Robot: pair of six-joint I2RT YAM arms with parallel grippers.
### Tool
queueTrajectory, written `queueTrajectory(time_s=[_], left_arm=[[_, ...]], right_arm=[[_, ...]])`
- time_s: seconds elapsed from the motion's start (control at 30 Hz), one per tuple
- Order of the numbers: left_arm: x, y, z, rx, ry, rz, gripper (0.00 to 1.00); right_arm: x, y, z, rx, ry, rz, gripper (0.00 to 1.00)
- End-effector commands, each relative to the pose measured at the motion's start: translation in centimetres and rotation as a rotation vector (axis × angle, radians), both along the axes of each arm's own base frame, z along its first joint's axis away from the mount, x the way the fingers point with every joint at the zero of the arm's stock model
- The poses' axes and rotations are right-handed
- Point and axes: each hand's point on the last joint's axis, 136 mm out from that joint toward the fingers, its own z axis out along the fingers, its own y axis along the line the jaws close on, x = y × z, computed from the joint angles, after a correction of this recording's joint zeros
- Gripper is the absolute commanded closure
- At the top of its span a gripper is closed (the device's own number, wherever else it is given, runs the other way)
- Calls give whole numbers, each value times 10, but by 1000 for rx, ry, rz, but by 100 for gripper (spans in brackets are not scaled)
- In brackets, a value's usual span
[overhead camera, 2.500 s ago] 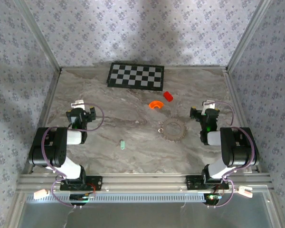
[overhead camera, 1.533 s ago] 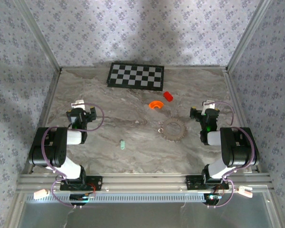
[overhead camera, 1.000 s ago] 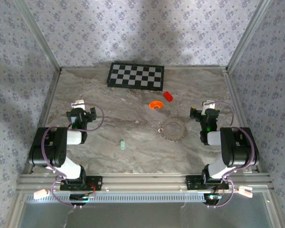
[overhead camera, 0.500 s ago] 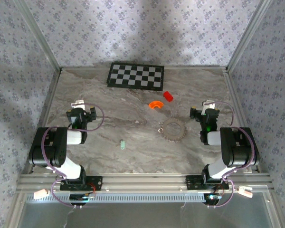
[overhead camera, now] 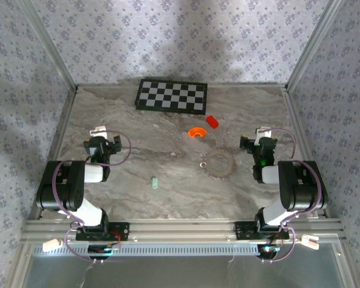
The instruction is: Put the keys on the keyring
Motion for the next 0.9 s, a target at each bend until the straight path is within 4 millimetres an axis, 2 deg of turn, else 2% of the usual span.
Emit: queueTrajectory(time_s=[0.0,0.57,0.77,0.87], left_arm=[[4,1,10,-3,-41,-5,0],[4,1,11,-2,-45,-3,0],[-2,4,26,-2,-54,14,0],[-6,5,33,8,-44,13,0]], right_arm=[[5,-3,4,-12,-5,-4,0],[3,0,10,-48,-10,-11,0],[0,-2,17,-59,-25,-31,0],[-2,-2,27,-80,-30,-48,0]])
